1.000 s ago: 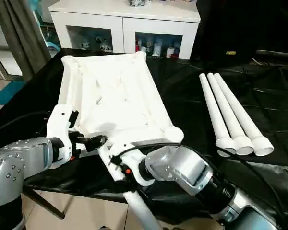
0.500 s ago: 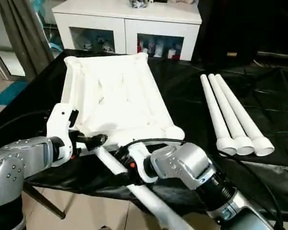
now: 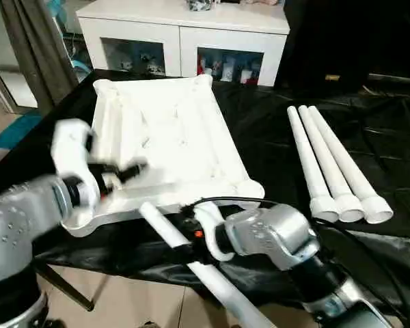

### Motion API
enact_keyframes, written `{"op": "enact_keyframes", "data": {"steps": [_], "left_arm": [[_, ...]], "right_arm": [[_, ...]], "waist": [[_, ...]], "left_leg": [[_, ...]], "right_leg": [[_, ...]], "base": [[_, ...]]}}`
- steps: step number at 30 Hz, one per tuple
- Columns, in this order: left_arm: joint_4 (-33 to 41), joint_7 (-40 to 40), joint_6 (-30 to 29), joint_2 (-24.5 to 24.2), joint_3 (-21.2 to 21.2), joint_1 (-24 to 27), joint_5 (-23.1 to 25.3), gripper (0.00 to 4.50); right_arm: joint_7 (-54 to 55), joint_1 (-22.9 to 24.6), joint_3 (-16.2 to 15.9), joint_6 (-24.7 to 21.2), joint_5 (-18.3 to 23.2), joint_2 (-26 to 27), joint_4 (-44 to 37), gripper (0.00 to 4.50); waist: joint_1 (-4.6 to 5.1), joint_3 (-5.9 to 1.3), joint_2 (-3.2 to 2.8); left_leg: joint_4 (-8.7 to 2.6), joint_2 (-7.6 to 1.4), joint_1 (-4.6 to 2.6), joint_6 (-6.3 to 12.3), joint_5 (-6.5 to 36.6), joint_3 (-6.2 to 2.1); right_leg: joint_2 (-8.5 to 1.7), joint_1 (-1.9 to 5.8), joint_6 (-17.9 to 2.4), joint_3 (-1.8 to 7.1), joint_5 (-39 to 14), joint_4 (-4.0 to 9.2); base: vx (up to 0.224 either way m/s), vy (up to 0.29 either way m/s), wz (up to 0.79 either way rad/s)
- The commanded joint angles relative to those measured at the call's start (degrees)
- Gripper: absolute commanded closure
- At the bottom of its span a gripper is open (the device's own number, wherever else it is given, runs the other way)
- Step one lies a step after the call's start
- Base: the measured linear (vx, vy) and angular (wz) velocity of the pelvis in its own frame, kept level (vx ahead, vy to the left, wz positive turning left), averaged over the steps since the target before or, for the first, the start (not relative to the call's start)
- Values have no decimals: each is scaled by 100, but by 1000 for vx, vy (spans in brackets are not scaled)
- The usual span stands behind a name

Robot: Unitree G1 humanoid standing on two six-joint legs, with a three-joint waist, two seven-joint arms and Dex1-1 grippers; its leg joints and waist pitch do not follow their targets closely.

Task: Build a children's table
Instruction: Pick table leg

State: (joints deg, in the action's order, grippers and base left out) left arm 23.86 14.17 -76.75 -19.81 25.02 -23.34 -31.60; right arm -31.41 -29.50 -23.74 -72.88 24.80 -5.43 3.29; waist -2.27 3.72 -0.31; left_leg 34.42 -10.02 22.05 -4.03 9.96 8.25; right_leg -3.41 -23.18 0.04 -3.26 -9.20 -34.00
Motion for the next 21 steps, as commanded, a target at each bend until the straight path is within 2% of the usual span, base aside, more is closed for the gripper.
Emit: {"op": "enact_keyframes", "data": {"steps": [1,2,3,6,7,9,10,12,13,14,17,19,20,21], "left_arm": [[-51,-85,463,80,130,-133,128,0],[-71,-94,582,111,164,-155,150,0],[-137,-131,728,169,242,-217,176,0],[-208,-144,1050,269,330,-322,177,0],[-215,-102,1093,296,317,-360,117,0],[-214,-98,1093,298,314,-362,113,0],[-220,-53,1137,293,217,-360,63,0],[-221,-31,1136,294,175,-355,50,0],[-233,25,1163,306,-28,-329,37,0],[-233,25,1163,306,-28,-329,37,0],[-277,277,1246,386,-469,-307,-33,0],[-220,461,1216,443,-793,-292,-128,0],[-215,476,1214,448,-820,-290,-136,0],[-206,514,1233,458,-887,-290,-147,0]], "right_arm": [[-31,10,466,-205,254,-50,-423,306],[-41,8,577,-240,319,-48,-509,306],[0,-51,860,-282,398,-27,-596,306],[90,-220,1512,-271,580,55,-721,307],[141,-344,1879,-182,716,96,-789,307],[145,-354,1906,-176,726,99,-794,307],[204,-507,2287,-100,877,136,-853,307],[216,-562,2396,-88,926,138,-857,307],[267,-759,2761,-29,1058,109,-889,307],[267,-759,2761,-29,1058,109,-889,307],[495,-1022,3338,263,1041,68,-924,307],[847,-1152,3724,853,935,101,-717,307],[878,-1164,3758,904,926,106,-700,307],[965,-1205,3847,1018,901,112,-631,307]], "waist": [[-18,-360,-146],[-23,-380,-143],[-31,-381,-156],[-39,-378,-153],[-34,-371,-156],[-39,-370,-160],[-36,-369,-167],[-38,-370,-165],[-39,-367,-161],[-43,-368,-163],[-80,-359,-144],[-114,-350,-131],[-123,-352,-128],[-116,-349,-128]], "left_leg": [[-503,-222,-83,-391,1771,-103],[-496,-228,-77,-389,1635,-100],[-492,-227,-66,-379,1436,-90],[-474,-210,-81,-353,1366,-68],[-475,-210,-89,-353,1412,-61],[-471,-209,-99,-364,1427,-57],[-469,-204,-96,-361,1415,-56],[-465,-205,-106,-360,1436,-53],[-467,-205,-111,-362,1448,-50],[-464,-204,-115,-358,1452,-49],[-460,-209,-126,-333,1402,-25],[-459,-205,-125,-358,1384,-5],[-463,-204,-136,-362,1382,-5],[-465,-199,-118,-365,1376,-6]], "right_leg": [[-354,209,-649,254,-1694,411],[-357,230,-714,252,-1459,374],[-351,242,-810,250,-1126,340],[-363,262,-942,249,-1053,320],[-364,253,-959,251,-1130,328],[-365,254,-958,248,-1191,329],[-364,258,-967,247,-1195,328],[-362,251,-972,248,-1242,330],[-359,253,-973,246,-1287,336],[-358,247,-975,244,-1311,334],[-366,226,-932,252,-1496,354],[-371,205,-879,257,-1630,365],[-365,203,-864,253,-1642,369],[-361,213,-845,250,-1640,365]], "base": [[0,0,0],[0,0,0],[0,0,0],[0,0,0],[0,0,0],[0,0,0],[0,0,0],[0,0,0],[0,0,0],[0,0,0],[0,0,0],[0,0,0],[0,0,0],[0,0,0]]}}
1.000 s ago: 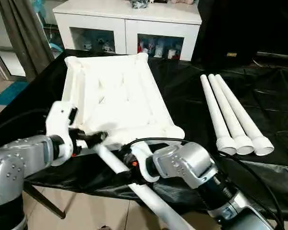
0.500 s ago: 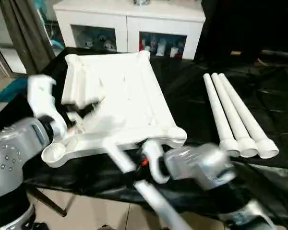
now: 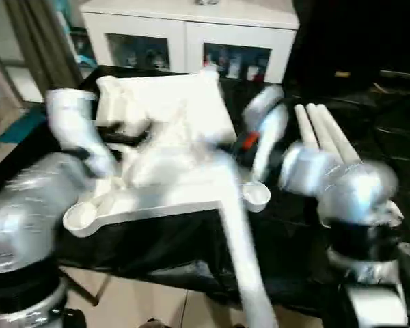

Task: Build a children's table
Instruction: Pick table leg

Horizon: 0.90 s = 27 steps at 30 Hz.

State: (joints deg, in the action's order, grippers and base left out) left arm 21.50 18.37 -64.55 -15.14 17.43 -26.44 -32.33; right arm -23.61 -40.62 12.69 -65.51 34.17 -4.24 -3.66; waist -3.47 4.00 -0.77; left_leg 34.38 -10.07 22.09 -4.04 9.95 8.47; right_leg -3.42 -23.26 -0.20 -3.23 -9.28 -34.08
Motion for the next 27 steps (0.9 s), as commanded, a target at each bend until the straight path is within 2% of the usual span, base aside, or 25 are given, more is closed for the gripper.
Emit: {"op": "enact_keyframes", "data": {"steps": [1,2,4,5,6,7,8,10,11,13,14,15,16,18,19,20,23,24,25,26,27], "left_arm": [[38,125,29,-1,-182,20,-84,0],[81,222,-52,49,-321,5,-202,0],[191,409,-202,157,-539,-26,-479,0],[222,492,-281,221,-683,-43,-594,0],[225,504,-288,233,-709,-45,-607,0],[209,538,-327,332,-916,-76,-643,0],[206,537,-329,340,-932,-79,-642,0],[164,559,-326,403,-1059,-104,-635,0],[77,555,-364,564,-1144,-148,-684,0],[-37,532,-434,828,-1276,-212,-768,0],[-138,551,-364,1016,-1616,-291,-739,0],[-138,551,-364,1016,-1616,-291,-739,0],[-154,615,-370,1020,-1808,-311,-742,0],[-181,638,-396,999,-1881,-315,-734,0],[-230,671,-440,959,-1981,-314,-711,0],[-284,690,-452,920,-2113,-316,-675,0],[-349,692,-512,959,-2136,-320,-722,0],[-328,698,-636,880,-2231,-285,-707,0],[-324,724,-683,803,-2281,-240,-669,0],[-323,690,-715,722,-2328,-194,-603,28],[-329,669,-714,713,-2332,-186,-589,28]], "right_arm": [[255,-127,274,374,-56,-3,119,307],[429,-244,531,565,-43,-13,305,307],[685,-467,1028,692,112,-32,628,307],[782,-570,1290,710,236,-7,764,307],[797,-585,1330,711,258,0,782,307],[879,-671,1530,724,368,38,859,307],[884,-677,1540,726,374,40,862,307],[934,-716,1599,748,428,62,871,308],[997,-770,1680,753,543,96,900,308],[1095,-848,1818,736,720,129,936,308],[1257,-977,1988,702,924,167,992,308],[1257,-977,1988,702,924,167,992,308],[1374,-1064,2052,684,964,209,980,308],[1409,-1095,2067,697,959,226,974,308],[1450,-1126,2073,732,943,252,958,308],[1512,-1173,2102,754,954,281,953,308],[1516,-1201,2104,786,961,293,953,308],[1536,-1240,2064,886,963,323,1005,308],[1547,-1270,2034,981,981,335,1073,308],[1608,-1315,2024,1051,1026,338,1149,308],[1630,-1327,2028,1059,1043,335,1166,308]], "waist": [[9,-375,-75],[16,-367,-76],[35,-364,-49],[29,-366,-57],[39,-335,-55],[39,-336,-43],[54,-314,-12],[58,-329,-24],[74,-324,-4],[108,-327,-10],[116,-323,-6],[106,-344,-12],[125,-323,-14],[147,-314,-10],[164,-292,-39],[167,-309,-42],[162,-314,-40],[149,-377,-23],[141,-353,-45],[126,-372,-114],[136,-365,-95]], "left_leg": [[-469,-190,-107,-368,1359,-29],[-469,-187,-111,-375,1371,-26],[-457,-169,-103,-345,1361,-11],[-447,-165,-111,-335,1357,0],[-450,-158,-108,-292,1384,5],[-446,-155,-100,-248,1338,14],[-458,-155,-79,-222,1297,16],[-448,-151,-78,-177,1176,19],[-454,-149,-50,-155,1092,14],[-434,-147,-61,-109,1034,36],[-435,-144,-41,-84,985,38],[-418,-141,-46,-48,909,38],[-421,-132,-16,-10,845,46],[-419,-131,-13,20,818,53],[-421,-121,-13,9,856,57],[-414,-122,-22,12,798,54],[-409,-124,-25,40,696,68],[-393,-133,-38,54,615,68],[-402,-143,-35,66,565,67],[-390,-143,-48,57,562,63],[-394,-146,-48,55,563,70]], "right_leg": [[-361,230,-810,243,-1618,369],[-364,226,-800,244,-1637,377],[-352,236,-802,243,-1683,375],[-348,225,-797,246,-1695,374],[-336,209,-784,246,-1738,388],[-332,217,-748,246,-1711,390],[-326,220,-729,244,-1698,402],[-319,233,-711,242,-1605,395],[-320,258,-707,239,-1544,385],[-317,247,-731,249,-1472,399],[-312,259,-750,243,-1451,401],[-309,254,-765,242,-1368,381],[-298,251,-781,244,-1293,382],[-291,256,-788,246,-1229,383],[-279,244,-758,246,-1275,398],[-282,260,-773,248,-1208,377],[-277,259,-837,254,-1076,370],[-279,294,-889,251,-975,343],[-288,270,-933,253,-902,334],[-291,276,-969,249,-858,317],[-286,270,-976,248,-834,332]], "base": [[0,0,0],[0,0,0],[0,0,0],[0,0,0],[0,0,0],[0,0,0],[0,0,0],[0,0,0],[0,0,0],[0,0,0],[0,0,0],[0,0,0],[0,0,0],[0,0,0],[0,0,0],[0,0,0],[0,0,0],[0,0,0],[0,0,0],[0,0,0],[0,0,0]]}}
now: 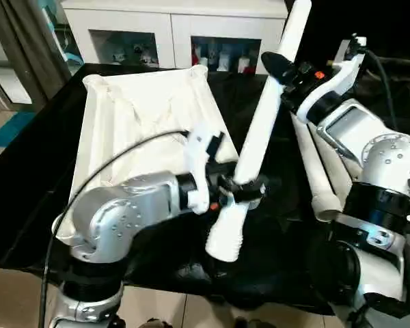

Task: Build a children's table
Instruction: Pick table leg

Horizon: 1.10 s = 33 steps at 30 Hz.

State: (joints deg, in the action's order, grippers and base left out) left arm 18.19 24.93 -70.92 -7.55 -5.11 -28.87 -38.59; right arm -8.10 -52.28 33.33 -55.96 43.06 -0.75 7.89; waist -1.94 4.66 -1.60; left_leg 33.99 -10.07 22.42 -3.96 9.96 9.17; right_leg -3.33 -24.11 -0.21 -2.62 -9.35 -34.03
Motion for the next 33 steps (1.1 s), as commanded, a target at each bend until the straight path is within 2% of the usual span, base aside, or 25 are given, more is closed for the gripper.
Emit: {"op": "enact_keyframes", "data": {"steps": [1,2,3,4,5,6,8,9,11,14,15,16,20,23,25,27,31,33], "left_arm": [[-3,-2,-76,-53,-80,64,48,35],[-55,-103,-104,32,78,50,6,35],[-124,-196,-70,91,261,41,-11,35],[-124,-196,-70,91,261,41,-11,62],[-154,-220,-60,103,325,41,-22,62],[-179,-266,-79,126,382,42,-28,77],[-222,-351,-121,173,484,42,-42,77],[-201,-359,-161,175,523,52,-78,77],[-180,-361,-189,181,540,53,-105,121],[-334,-360,-59,213,630,13,-85,125],[-433,-362,17,242,683,-60,-75,138],[-492,-364,61,263,715,-113,-71,166],[-604,-296,173,255,729,-290,-52,177],[-747,-293,313,287,772,-399,8,213],[-858,-398,420,361,856,-445,47,213],[-887,-444,442,385,887,-462,58,247],[-985,-580,555,467,1000,-550,72,251],[-991,-568,578,454,988,-555,78,254]], "right_arm": [[95,-168,-33,109,166,-16,24,308],[75,-217,-33,136,164,-47,73,308],[39,-278,-22,179,164,-72,150,308],[39,-278,-22,179,164,-72,150,308],[26,-286,-32,197,152,-74,171,308],[17,-278,-54,217,132,-72,189,308],[1,-264,-96,252,95,-70,220,308],[-11,-262,-127,282,95,-71,230,308],[-16,-268,-143,300,106,-84,239,308],[-18,-293,-181,369,135,-100,280,308],[-27,-289,-214,371,137,-97,269,308],[-35,-285,-237,367,137,-95,258,308],[-55,-271,-328,351,134,-88,214,308],[-61,-262,-405,351,148,-58,176,308],[-69,-265,-456,369,136,-52,171,308],[-70,-267,-482,384,123,-57,177,308],[-76,-264,-624,500,21,-79,194,308],[-73,-263,-629,506,26,-78,195,252]], "waist": [[-19,-427,-2],[-20,-407,48],[-25,-398,54],[-30,-404,50],[-39,-401,34],[-36,-398,39],[-48,-398,36],[-51,-402,26],[-53,-416,16],[-56,-427,11],[-59,-447,-10],[-60,-450,-2],[-72,-477,0],[-79,-499,3],[-91,-521,14],[-98,-530,9],[-121,-543,17],[-139,-541,19]], "left_leg": [[-352,-145,-80,45,569,2],[-360,-139,-68,48,593,15],[-362,-135,-70,48,616,19],[-359,-138,-76,42,653,19],[-362,-147,-82,43,683,21],[-362,-147,-81,46,695,24],[-365,-144,-86,40,710,26],[-362,-144,-81,42,667,25],[-354,-141,-83,59,600,25],[-346,-136,-77,94,529,24],[-334,-133,-88,103,532,30],[-331,-129,-85,107,521,31],[-327,-143,-93,129,479,25],[-313,-141,-90,143,431,28],[-299,-138,-83,173,335,35],[-286,-142,-82,207,287,36],[-273,-144,-84,236,274,45],[-274,-143,-83,233,321,43]], "right_leg": [[-292,355,-988,186,-804,323],[-289,364,-997,190,-815,333],[-290,365,-1001,194,-861,337],[-302,372,-1004,195,-947,335],[-310,362,-968,197,-1037,344],[-308,359,-952,197,-1068,348],[-305,357,-914,198,-1110,352],[-305,356,-917,198,-1041,338],[-301,360,-913,199,-950,332],[-293,367,-970,194,-777,316],[-292,369,-996,194,-761,322],[-291,374,-1002,195,-733,322],[-302,391,-1075,195,-614,297],[-307,406,-1100,197,-565,287],[-311,420,-1128,201,-478,271],[-306,421,-1161,201,-386,261],[-311,423,-1190,204,-390,250],[-311,422,-1150,200,-503,259]], "base": [[0,0,0],[0,0,0],[0,0,0],[0,0,0],[0,0,0],[0,0,0],[0,0,0],[0,0,0],[0,0,0],[0,0,0],[0,0,0],[0,0,0],[0,0,0],[0,0,0],[0,0,0],[0,0,0],[0,0,0],[0,0,0]]}}
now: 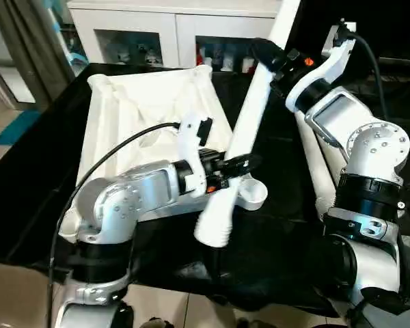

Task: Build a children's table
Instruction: Pick table leg

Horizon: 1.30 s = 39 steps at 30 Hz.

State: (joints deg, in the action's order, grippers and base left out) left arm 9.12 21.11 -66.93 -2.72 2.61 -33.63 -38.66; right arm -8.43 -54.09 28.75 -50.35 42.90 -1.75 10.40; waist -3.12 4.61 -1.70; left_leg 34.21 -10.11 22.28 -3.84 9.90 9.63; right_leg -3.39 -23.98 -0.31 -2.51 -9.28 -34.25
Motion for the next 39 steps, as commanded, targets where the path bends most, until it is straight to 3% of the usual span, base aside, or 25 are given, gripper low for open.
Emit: {"op": "enact_keyframes", "data": {"steps": [1,3,5,10,13,15,18,19,20,21,22,24,25,26,28,30,31,33,37,39], "left_arm": [[-113,-204,274,-26,255,-120,107,254],[-132,-241,332,-15,286,-143,132,254],[-142,-263,543,-3,364,-214,162,255],[-91,-153,559,-114,295,-224,169,255],[-95,-199,646,-150,240,-193,253,255],[-180,-395,870,-112,287,-265,421,255],[-430,-870,1533,-110,338,-536,960,255],[-524,-1136,1772,-146,340,-726,1220,255],[-546,-1205,1835,-155,342,-779,1284,255],[-580,-1309,1929,-165,353,-877,1370,255],[-609,-1473,1925,-107,464,-1011,1356,255],[-623,-1558,1900,-60,548,-1088,1322,255],[-629,-1698,1890,12,640,-1234,1304,255],[-625,-1709,1884,27,651,-1262,1292,255],[-633,-1743,1945,41,657,-1299,1321,255],[-638,-1783,1981,54,671,-1326,1341,255],[-603,-1780,1950,114,697,-1344,1272,255],[-576,-1779,1918,157,715,-1346,1219,255],[-475,-1847,1891,319,745,-1305,1117,255],[-431,-1845,1876,383,728,-1275,1079,255]], "right_arm": [[-64,-75,-169,-55,116,51,-86,238],[-76,-67,-178,-53,138,54,-109,232],[-105,-42,-240,82,106,10,-188,197],[-154,-220,199,275,404,-256,-153,166],[-227,-242,258,422,367,-435,-247,166],[-382,-99,72,638,143,-559,-515,166],[-751,447,-699,651,-360,-924,-1233,166],[-978,806,-1028,295,-217,-1040,-1598,166],[-1034,904,-1116,196,-177,-1071,-1695,166],[-1116,1067,-1255,13,-93,-1116,-1853,166],[-1216,1284,-1404,-164,-34,-1184,-1986,166],[-1265,1403,-1491,-234,-5,-1236,-2033,166],[-1509,1823,-1827,-228,-71,-1435,-2185,166],[-1569,1926,-1923,-237,-92,-1494,-2228,166],[-1622,2047,-2079,-213,-195,-1560,-2273,147],[-1633,2094,-2165,-235,-243,-1578,-2271,129],[-1647,2175,-2403,-279,-392,-1594,-2268,126],[-1657,2217,-2552,-334,-466,-1582,-2269,101],[-1670,2257,-2727,-553,-237,-1445,-2244,71],[-1665,2241,-2737,-579,-194,-1373,-2205,49]], "waist": [[-25,-545,26],[-17,-535,30],[-23,-539,20],[-78,-565,-29],[-96,-570,-5],[-104,-572,4],[-144,-548,54],[-132,-544,90],[-140,-515,115],[-134,-526,99],[-126,-514,129],[-130,-511,108],[-130,-510,143],[-146,-500,155],[-179,-497,118],[-177,-514,136],[-177,-511,125],[-178,-510,128],[-175,-534,164],[-180,-536,150]], "left_leg": [[-293,-141,-71,209,336,-4],[-294,-131,-62,189,416,-9],[-297,-144,-82,144,484,-11],[-278,-148,-100,113,438,-14],[-264,-137,-80,145,384,-7],[-259,-132,-64,173,350,-8],[-264,-130,-44,255,303,-14],[-270,-124,-26,232,305,-16],[-286,-114,-31,245,353,-13],[-283,-144,-54,261,399,-24],[-288,-134,-42,247,394,-21],[-280,-149,-66,239,457,-21],[-270,-142,-58,239,472,-8],[-273,-151,-63,244,489,-6],[-271,-160,-70,254,533,-12],[-268,-153,-55,251,488,-20],[-268,-153,-54,245,512,-23],[-265,-158,-62,226,573,-22],[-258,-159,-46,252,516,-24],[-255,-160,-41,275,492,-25]], "right_leg": [[-305,407,-1126,189,-539,278],[-300,412,-1083,188,-633,298],[-307,401,-1011,189,-785,308],[-284,375,-1018,181,-585,259],[-286,393,-1051,178,-451,249],[-295,413,-1051,177,-448,250],[-294,441,-884,189,-545,297],[-301,455,-817,189,-662,295],[-275,452,-734,191,-776,339],[-303,434,-732,204,-819,315],[-292,436,-748,188,-885,324],[-312,404,-864,193,-1038,329],[-309,393,-880,193,-1127,339],[-310,391,-875,194,-1163,343],[-315,366,-837,194,-1282,372],[-311,371,-847,187,-1249,359],[-314,364,-855,187,-1263,354],[-321,357,-878,186,-1335,367],[-322,378,-890,188,-1253,354],[-334,376,-917,188,-1205,345]], "base": [[0,0,0],[0,0,0],[0,0,0],[0,0,0],[0,0,0],[0,0,0],[0,0,0],[0,0,0],[0,0,0],[0,0,0],[0,0,0],[0,0,0],[0,0,0],[0,0,0],[0,0,0],[0,0,0],[0,0,0],[0,0,0],[0,0,0],[0,0,0]]}}
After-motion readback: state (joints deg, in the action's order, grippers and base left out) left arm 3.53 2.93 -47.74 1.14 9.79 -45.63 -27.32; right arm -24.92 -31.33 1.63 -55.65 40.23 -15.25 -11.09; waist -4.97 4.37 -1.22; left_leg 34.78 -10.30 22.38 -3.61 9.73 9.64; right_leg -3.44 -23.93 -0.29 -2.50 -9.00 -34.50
